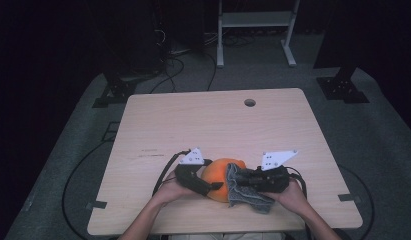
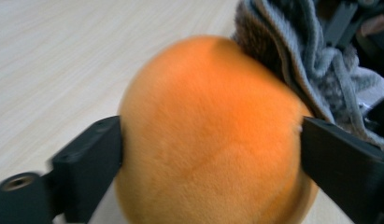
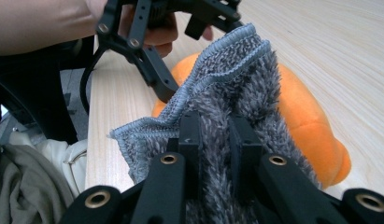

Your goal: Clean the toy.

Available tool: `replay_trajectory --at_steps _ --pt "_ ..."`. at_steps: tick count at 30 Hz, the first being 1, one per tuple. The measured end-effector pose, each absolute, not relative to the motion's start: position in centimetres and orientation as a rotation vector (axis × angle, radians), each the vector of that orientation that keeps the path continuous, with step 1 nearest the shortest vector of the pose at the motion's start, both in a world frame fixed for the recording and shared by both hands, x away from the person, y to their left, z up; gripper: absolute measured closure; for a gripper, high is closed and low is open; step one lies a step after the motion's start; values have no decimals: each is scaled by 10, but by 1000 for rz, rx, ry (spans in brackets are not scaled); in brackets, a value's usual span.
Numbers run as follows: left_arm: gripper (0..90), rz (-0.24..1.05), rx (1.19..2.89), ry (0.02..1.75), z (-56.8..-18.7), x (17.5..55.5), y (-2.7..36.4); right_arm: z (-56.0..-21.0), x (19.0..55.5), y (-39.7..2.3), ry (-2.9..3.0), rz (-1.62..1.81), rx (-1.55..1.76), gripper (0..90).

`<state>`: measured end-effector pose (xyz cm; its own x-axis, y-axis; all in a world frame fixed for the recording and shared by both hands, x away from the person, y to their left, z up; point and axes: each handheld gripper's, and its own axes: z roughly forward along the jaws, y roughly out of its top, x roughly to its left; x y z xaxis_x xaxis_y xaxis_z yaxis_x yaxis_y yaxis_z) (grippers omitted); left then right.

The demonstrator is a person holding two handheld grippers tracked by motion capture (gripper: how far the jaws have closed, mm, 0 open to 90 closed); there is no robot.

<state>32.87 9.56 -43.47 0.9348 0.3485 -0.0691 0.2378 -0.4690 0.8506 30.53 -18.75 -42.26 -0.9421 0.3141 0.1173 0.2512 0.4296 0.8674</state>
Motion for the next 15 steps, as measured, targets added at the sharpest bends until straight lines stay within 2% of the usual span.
replay_trajectory --at_steps 1,2,3,4,5,8,11,12,14,15 --pt "251 139 2081 417 -435 329 96 -423 305 -188 2603 1563 515 772" --pt "251 183 2073 408 -432 327 95 -423 306 -190 2596 1571 528 772" --pt "334 229 2056 397 -430 324 94 -420 307 -195 2568 1597 555 773" --pt "334 283 2038 380 -428 321 93 -420 307 -195 2568 1597 555 773" --pt "348 433 2007 344 -424 316 89 -414 308 -199 2522 1627 565 773" --pt "349 500 1994 322 -423 315 86 -407 309 -199 2460 1652 567 773" --pt "318 414 2014 347 -431 319 88 -409 320 -191 2455 1601 593 772" --pt "281 414 2014 347 -431 319 88 -409 320 -191 2455 1601 593 772" --pt "184 275 1973 433 -431 327 98 -421 324 -188 2496 1628 624 773" --pt "151 275 1973 433 -431 327 98 -422 321 -185 2500 1623 609 773"
